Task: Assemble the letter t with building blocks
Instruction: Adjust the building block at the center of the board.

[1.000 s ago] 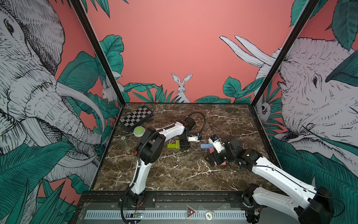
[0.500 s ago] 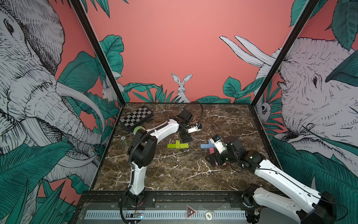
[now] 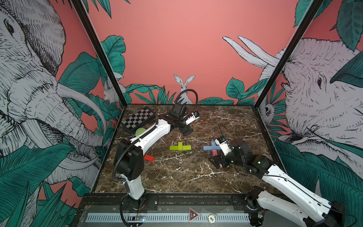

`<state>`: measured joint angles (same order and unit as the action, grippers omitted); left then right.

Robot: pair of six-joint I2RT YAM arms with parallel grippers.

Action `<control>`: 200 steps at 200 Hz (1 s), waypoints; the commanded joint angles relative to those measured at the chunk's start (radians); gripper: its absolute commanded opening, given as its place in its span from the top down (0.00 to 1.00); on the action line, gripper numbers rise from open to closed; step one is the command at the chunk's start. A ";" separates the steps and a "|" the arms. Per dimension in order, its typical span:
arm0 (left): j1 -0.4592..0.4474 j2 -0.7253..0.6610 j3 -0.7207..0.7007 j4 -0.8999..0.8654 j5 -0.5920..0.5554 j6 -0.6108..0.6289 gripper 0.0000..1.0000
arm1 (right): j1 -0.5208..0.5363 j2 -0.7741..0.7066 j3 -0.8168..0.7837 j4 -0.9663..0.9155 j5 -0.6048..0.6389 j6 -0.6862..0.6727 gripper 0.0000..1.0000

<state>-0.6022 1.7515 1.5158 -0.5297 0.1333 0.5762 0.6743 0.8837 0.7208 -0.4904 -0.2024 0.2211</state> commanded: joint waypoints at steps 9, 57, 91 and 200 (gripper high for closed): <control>-0.017 0.011 -0.022 -0.066 -0.007 -0.001 0.06 | -0.001 -0.009 -0.011 0.016 -0.006 0.004 0.01; -0.144 0.128 -0.005 -0.093 -0.138 0.015 0.07 | -0.001 -0.019 -0.007 0.010 -0.007 0.004 0.01; -0.186 0.210 0.042 -0.127 -0.181 0.025 0.08 | -0.002 -0.023 -0.007 0.004 -0.008 0.004 0.02; -0.214 0.295 0.048 -0.121 -0.272 0.062 0.08 | -0.001 -0.014 -0.011 0.015 -0.010 0.004 0.01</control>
<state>-0.8120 2.0354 1.5387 -0.6411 -0.1158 0.6209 0.6743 0.8700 0.7208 -0.4911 -0.2024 0.2211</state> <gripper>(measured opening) 0.921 0.986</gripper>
